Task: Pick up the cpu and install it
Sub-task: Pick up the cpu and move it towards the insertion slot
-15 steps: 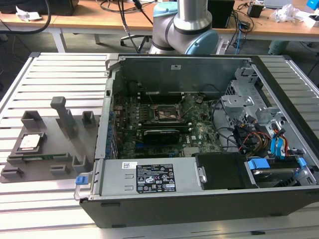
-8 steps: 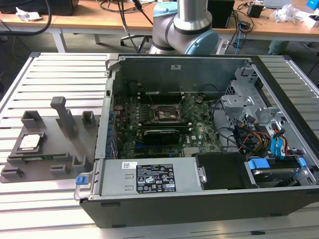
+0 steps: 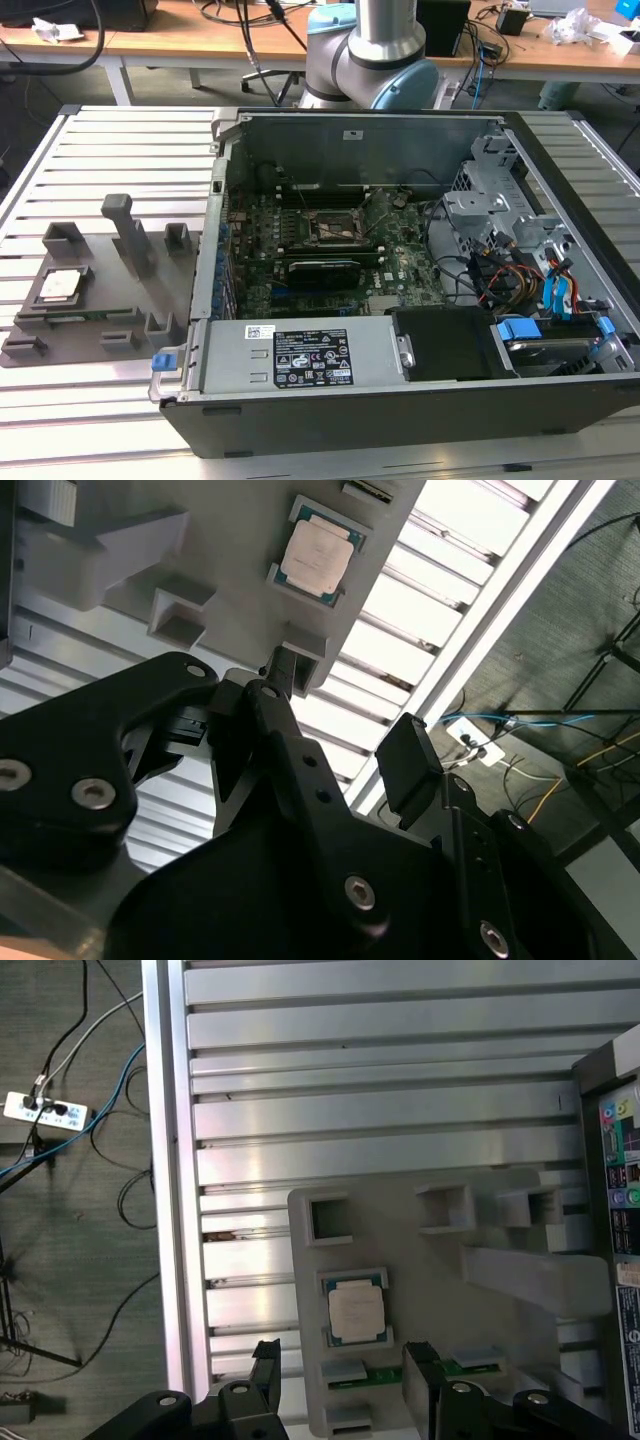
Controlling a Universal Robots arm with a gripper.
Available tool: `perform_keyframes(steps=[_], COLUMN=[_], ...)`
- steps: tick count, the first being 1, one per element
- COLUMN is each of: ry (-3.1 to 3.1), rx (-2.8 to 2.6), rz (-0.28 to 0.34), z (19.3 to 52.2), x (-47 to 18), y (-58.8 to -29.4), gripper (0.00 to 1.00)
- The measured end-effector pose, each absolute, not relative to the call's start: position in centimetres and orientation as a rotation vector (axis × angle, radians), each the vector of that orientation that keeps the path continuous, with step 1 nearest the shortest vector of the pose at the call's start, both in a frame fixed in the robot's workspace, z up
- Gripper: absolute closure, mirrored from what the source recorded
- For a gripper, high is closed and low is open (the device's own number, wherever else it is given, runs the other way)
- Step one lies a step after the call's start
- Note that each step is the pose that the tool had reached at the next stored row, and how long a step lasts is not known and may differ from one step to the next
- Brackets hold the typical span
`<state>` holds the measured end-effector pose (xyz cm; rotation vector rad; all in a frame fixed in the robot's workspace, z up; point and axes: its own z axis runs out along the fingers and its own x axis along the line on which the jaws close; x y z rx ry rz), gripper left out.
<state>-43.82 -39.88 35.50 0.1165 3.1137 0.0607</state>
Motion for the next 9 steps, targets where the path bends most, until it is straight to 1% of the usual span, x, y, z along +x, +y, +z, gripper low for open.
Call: perform_keyframes(steps=[9], ry=[3.114], rx=[0.116], rz=[0.061], z=[35.17], x=[-43.81], y=[-39.89], gripper=[0.4])
